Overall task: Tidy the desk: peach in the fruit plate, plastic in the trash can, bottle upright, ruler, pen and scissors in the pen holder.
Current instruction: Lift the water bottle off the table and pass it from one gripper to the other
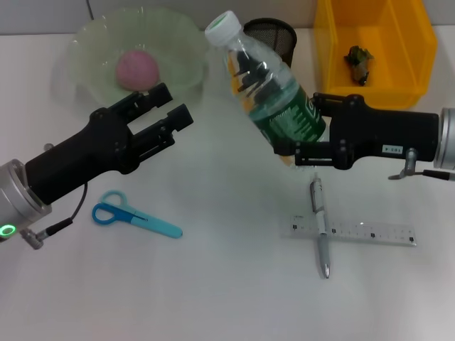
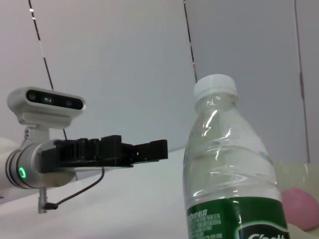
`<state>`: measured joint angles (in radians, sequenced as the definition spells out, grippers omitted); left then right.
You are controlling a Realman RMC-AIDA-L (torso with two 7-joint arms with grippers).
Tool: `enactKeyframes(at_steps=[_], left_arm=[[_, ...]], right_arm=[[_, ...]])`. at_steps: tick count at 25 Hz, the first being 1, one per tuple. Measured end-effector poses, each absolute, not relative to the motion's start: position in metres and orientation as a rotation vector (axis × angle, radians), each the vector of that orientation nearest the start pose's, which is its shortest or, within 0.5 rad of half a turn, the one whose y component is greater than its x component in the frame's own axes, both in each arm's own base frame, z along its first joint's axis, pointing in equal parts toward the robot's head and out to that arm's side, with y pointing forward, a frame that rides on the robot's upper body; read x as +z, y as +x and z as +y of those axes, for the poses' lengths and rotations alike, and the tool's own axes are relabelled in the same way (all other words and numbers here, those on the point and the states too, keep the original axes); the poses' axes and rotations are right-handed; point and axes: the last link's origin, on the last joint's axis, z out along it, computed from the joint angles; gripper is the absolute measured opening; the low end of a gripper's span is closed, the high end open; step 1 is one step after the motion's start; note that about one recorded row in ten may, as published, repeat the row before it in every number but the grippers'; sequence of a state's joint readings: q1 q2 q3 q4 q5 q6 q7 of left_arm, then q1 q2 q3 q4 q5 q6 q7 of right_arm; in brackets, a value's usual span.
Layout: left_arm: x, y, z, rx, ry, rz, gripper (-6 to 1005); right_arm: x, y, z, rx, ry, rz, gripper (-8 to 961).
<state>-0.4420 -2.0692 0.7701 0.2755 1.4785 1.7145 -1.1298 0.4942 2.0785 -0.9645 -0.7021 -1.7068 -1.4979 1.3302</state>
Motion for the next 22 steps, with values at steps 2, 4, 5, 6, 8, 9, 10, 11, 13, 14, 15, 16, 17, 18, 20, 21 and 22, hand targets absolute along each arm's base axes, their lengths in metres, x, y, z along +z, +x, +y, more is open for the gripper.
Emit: enactKeyframes(at_steps=[2, 4, 5, 6, 8, 9, 10, 11, 13, 14, 15, 16, 17, 18, 20, 21, 22], left_arm=[[-0.014, -0.257, 0.284, -1.409, -2.394, -0.7, 691], [-0.015, -0.255, 0.283, -1.432, -2.401, -0.703, 691], [-0.015, -0.254, 0.283, -1.438, -2.403, -0.706, 691], [-0.015, -0.253, 0.283, -1.446, -2.405, -0.71, 691], [-0.015, -0.252, 0.282, -1.459, -2.407, -0.72, 691], [-0.015, -0.251, 0.282, -1.467, -2.409, -0.727, 691], [-0.015, -0.251, 0.282, -1.474, -2.41, -0.731, 691], [-0.015, -0.25, 0.281, -1.479, -2.411, -0.736, 690], [-0.016, -0.249, 0.281, -1.495, -2.406, -0.754, 690], [-0.016, -0.249, 0.281, -1.501, -2.402, -0.76, 690], [-0.017, -0.249, 0.281, -1.51, -2.396, -0.77, 690], [-0.018, -0.248, 0.281, -1.518, -2.39, -0.778, 690], [-0.019, -0.248, 0.281, -1.524, -2.385, -0.785, 690], [-0.019, -0.247, 0.281, -1.528, -2.382, -0.79, 690], [-0.019, -0.247, 0.281, -1.532, -2.379, -0.795, 690], [-0.019, -0.247, 0.281, -1.534, -2.379, -0.795, 691], [-0.02, -0.246, 0.281, -1.537, -2.38, -0.794, 691]], right_arm=[[-0.012, 0.229, 0.332, 0.851, -2.738, 0.428, 768], [-0.014, 0.229, 0.328, 0.885, -2.741, 0.416, 768], [-0.014, 0.229, 0.326, 0.899, -2.742, 0.412, 768], [-0.014, 0.229, 0.325, 0.906, -2.743, 0.408, 768], [-0.015, 0.23, 0.323, 0.921, -2.746, 0.403, 769], [-0.016, 0.23, 0.321, 0.929, -2.748, 0.401, 769], [-0.017, 0.231, 0.32, 0.938, -2.751, 0.398, 769], [-0.019, 0.231, 0.317, 0.954, -2.757, 0.395, 769], [-0.02, 0.231, 0.315, 0.96, -2.761, 0.396, 769], [-0.021, 0.232, 0.314, 0.966, -2.765, 0.398, 769], [-0.022, 0.232, 0.313, 0.972, -2.77, 0.4, 769], [-0.023, 0.232, 0.312, 0.977, -2.774, 0.404, 769], [-0.023, 0.232, 0.311, 0.982, -2.779, 0.409, 769], [-0.024, 0.232, 0.31, 0.986, -2.782, 0.413, 769], [-0.026, 0.232, 0.308, 0.99, -2.787, 0.417, 769], [-0.026, 0.232, 0.308, 0.992, -2.789, 0.417, 769], [-0.027, 0.232, 0.307, 0.996, -2.791, 0.42, 769]])
